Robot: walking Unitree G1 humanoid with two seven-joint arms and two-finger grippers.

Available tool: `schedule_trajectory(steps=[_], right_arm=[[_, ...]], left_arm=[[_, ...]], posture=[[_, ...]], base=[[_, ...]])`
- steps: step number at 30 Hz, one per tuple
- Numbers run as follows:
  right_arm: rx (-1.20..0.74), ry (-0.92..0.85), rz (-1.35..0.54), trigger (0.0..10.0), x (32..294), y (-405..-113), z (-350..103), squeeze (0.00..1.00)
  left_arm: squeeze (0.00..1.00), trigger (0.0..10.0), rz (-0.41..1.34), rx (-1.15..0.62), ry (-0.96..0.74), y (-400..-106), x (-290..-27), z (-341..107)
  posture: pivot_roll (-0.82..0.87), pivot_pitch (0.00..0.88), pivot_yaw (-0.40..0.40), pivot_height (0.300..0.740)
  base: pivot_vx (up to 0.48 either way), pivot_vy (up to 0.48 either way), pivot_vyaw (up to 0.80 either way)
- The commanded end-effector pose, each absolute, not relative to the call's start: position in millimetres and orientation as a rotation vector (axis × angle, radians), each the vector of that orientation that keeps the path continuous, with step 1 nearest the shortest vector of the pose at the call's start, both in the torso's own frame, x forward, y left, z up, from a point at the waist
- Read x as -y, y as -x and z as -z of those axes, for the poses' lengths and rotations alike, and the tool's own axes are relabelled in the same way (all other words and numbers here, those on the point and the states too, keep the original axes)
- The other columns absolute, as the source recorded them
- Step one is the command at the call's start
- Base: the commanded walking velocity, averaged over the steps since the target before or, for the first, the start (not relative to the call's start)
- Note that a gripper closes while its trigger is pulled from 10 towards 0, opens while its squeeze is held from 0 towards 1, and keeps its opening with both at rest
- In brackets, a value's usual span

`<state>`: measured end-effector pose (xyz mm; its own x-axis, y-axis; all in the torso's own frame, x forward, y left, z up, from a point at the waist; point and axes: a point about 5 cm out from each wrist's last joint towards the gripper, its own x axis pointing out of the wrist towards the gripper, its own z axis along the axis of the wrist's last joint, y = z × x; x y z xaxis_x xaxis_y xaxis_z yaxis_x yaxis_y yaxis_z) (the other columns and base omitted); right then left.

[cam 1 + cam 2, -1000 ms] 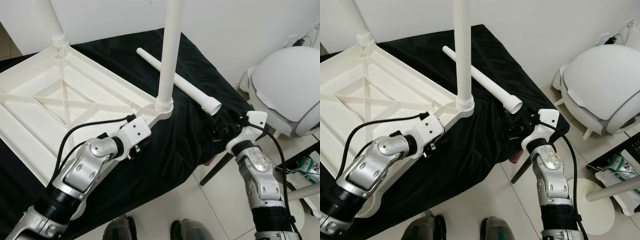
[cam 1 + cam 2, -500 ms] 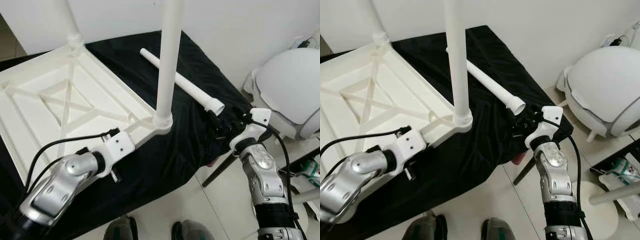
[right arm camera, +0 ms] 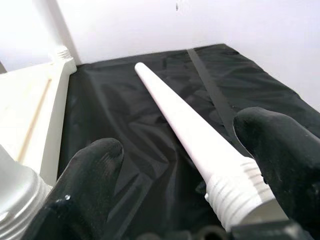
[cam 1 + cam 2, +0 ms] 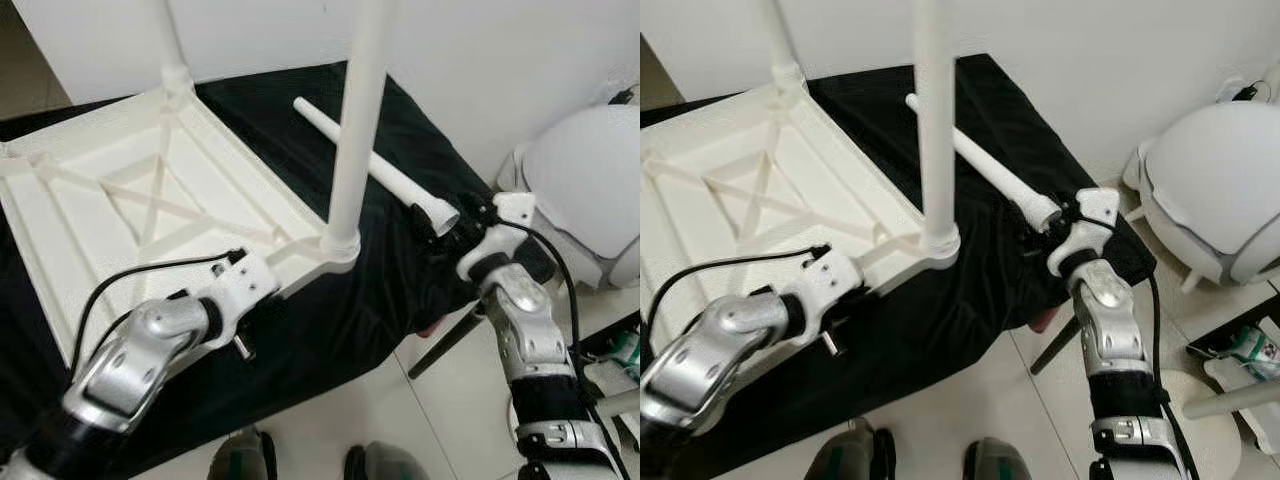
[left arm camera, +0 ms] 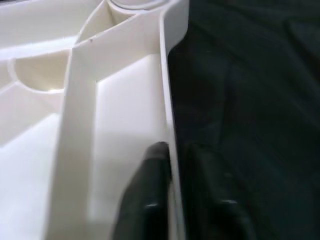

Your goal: Building children table

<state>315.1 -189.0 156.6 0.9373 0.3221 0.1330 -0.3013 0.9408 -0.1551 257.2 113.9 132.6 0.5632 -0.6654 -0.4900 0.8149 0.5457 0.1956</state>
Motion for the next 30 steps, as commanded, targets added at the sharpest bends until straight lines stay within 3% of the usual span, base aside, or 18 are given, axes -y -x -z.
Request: schedule_trajectory(steps=[1,6,7,20,30], right_arm=[[0.148,0.147,-0.332,10.0,189,-316,-155,0.00],[0.152,0.154,-0.381,10.0,184,-320,-157,0.00],[0.151,0.156,-0.401,10.0,183,-322,-158,0.00],[0.108,0.137,-0.646,10.0,171,-323,-159,0.00],[0.062,0.139,-0.896,10.0,161,-318,-161,0.00]], left_arm=[[1.00,10.0,0.795,-0.383,-0.423,-263,-119,-132],[1.00,10.0,0.793,-0.307,-0.350,-273,-112,-150],[0.00,10.0,0.798,-0.282,-0.342,-275,-110,-156],[0.00,10.0,0.810,-0.160,-0.258,-277,-126,-193],[0.00,10.0,0.659,-0.173,-0.254,-283,-140,-194]], posture=[[-0.04,0.061,-0.008,0.740],[-0.04,0.058,-0.018,0.740],[-0.04,0.058,-0.024,0.740],[-0.01,0.041,-0.045,0.740],[0.01,0.025,-0.056,0.740]], base=[[0.000,0.000,0.00],[0.000,0.000,0.00],[0.000,0.000,0.00],[0.000,0.000,0.00],[0.000,0.000,0.00]])
